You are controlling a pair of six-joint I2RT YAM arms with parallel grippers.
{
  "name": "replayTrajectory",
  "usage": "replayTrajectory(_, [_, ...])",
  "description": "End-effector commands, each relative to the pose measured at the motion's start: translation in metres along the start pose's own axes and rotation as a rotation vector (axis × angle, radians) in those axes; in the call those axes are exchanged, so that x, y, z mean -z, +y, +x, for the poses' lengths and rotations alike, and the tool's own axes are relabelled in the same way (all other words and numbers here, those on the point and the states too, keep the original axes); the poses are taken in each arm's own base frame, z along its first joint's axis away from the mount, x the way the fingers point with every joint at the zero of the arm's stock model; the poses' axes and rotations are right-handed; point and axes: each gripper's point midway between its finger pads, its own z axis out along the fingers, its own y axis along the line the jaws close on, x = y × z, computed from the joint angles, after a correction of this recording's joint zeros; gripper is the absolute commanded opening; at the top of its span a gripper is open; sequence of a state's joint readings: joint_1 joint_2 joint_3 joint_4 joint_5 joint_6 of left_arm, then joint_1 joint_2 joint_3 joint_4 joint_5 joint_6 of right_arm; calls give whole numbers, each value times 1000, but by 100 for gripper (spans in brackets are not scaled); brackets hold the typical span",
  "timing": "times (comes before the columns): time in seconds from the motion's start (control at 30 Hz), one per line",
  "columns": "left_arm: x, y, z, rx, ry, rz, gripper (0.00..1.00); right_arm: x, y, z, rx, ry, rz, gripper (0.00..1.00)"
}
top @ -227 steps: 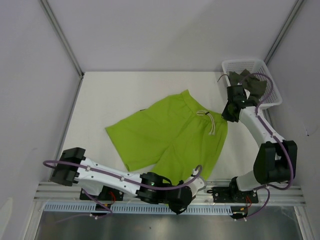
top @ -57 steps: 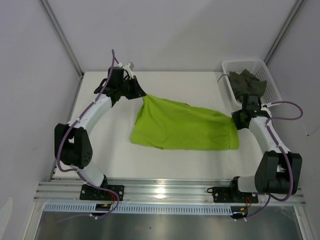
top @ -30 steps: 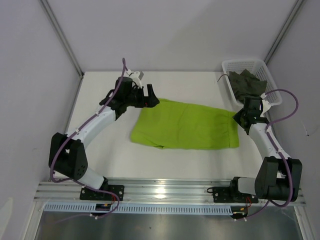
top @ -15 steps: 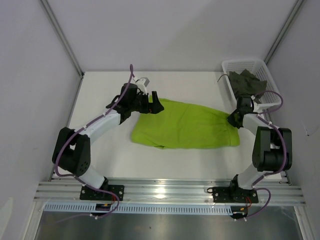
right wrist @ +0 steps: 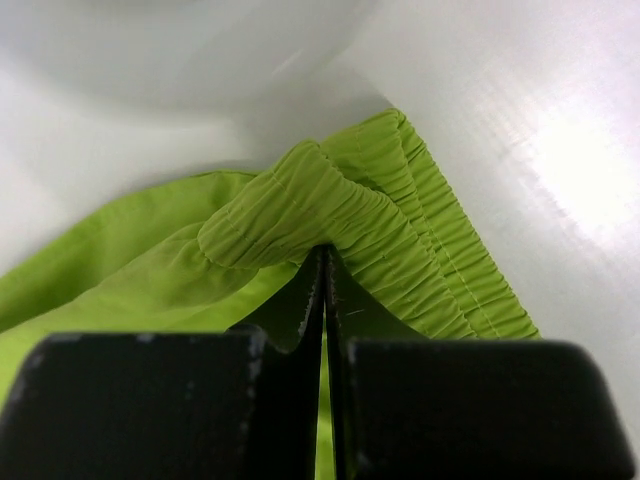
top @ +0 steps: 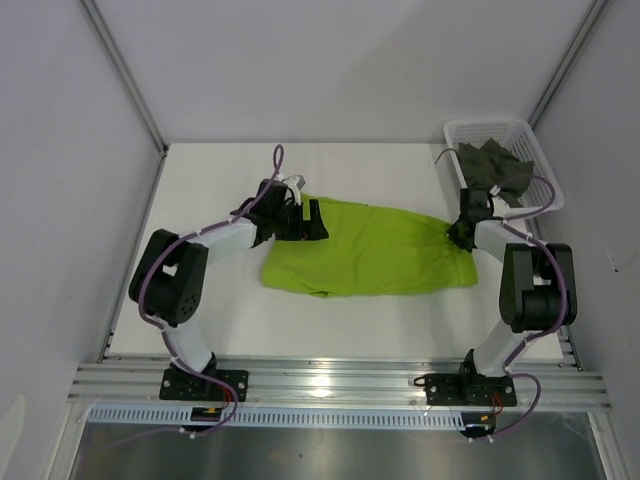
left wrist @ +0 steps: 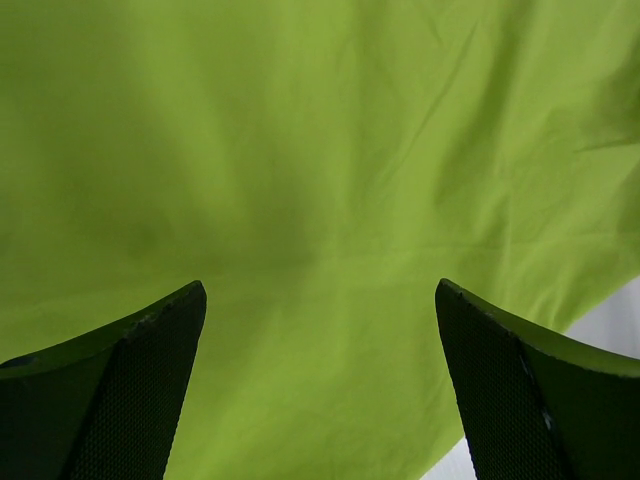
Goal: Fold and stack the shorts
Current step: Fold the shorts
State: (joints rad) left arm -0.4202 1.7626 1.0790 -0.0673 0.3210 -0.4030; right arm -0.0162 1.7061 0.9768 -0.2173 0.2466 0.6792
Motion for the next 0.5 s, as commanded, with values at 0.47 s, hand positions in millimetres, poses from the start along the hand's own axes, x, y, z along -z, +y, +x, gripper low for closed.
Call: replayTrajectory(0.47, [57,170,-19,364,-135,-324,96,30,119,119,255,85,-78,0])
